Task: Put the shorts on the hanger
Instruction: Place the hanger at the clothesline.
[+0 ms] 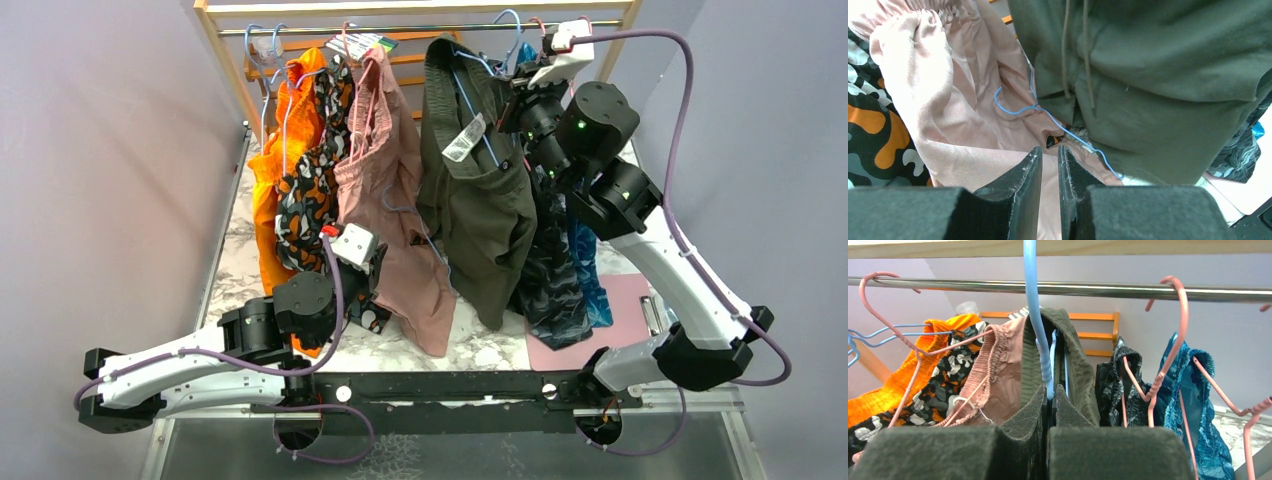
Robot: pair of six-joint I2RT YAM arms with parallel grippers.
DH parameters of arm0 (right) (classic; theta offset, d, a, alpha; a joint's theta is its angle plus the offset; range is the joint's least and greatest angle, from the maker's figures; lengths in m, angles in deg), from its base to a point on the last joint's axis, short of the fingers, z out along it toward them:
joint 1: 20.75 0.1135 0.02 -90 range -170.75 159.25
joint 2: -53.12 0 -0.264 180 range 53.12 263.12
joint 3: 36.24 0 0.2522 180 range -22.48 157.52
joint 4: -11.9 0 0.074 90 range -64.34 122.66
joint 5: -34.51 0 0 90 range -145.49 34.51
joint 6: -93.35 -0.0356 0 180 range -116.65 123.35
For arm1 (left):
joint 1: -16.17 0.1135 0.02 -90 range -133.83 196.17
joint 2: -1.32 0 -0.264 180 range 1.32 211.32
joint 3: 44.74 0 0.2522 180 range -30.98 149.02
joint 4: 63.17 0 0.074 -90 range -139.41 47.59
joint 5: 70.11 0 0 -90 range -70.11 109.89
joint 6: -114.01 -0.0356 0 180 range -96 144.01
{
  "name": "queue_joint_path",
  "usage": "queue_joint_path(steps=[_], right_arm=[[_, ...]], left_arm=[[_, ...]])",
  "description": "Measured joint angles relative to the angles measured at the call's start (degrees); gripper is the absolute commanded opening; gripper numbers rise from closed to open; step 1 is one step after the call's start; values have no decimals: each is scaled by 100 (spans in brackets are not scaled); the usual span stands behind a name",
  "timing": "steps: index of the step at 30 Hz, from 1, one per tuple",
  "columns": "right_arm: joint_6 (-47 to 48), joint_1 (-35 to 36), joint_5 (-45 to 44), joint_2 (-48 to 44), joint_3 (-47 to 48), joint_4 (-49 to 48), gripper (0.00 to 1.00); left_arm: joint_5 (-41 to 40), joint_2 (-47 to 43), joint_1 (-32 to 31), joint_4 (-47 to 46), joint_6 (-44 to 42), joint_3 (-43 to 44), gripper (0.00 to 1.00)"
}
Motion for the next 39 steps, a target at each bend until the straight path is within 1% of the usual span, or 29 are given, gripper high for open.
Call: queue_joint_path(steps=[3, 7, 9, 12, 15, 18, 21, 24, 28, 31, 39], right_arm=[[-83, 4, 15, -175, -308, -238, 1], [-142, 2, 44, -164, -625, -282, 1], [-111, 2, 83, -22, -509, -214, 1], [-20, -7, 149, 210, -33, -74, 1], [13, -7, 186, 164, 107, -129, 1], [9, -7, 181, -59, -188, -299, 1], [-7, -7, 179, -203, -579, -437, 1], [-26, -9, 177, -188, -868, -540, 1], [-31, -33, 177, -120, -1016, -605, 1], [-33, -63, 177, -116, -1110, -750, 1], [-101, -140, 146, -120, -1392, -1252, 1]], left_arm=[[42, -72, 0, -223, -42, -164, 24], [199, -92, 0, -345, -111, -369, 34], [332, -66, 0, -385, -210, -376, 38], [566, -22, 0, -496, -372, -376, 42], [791, -37, 0, -697, -516, -398, 45], [1027, -136, 0, -1032, -623, -595, 50], [1294, -247, 0, -1248, -686, -876, 57], [1617, -284, 0, -1360, -726, -1027, 65], [1971, -334, 0, -1543, -817, -1204, 74], [2081, -474, 0, -1751, -861, -1484, 76], [2179, -1113, 0, -2345, -901, -2363, 77]])
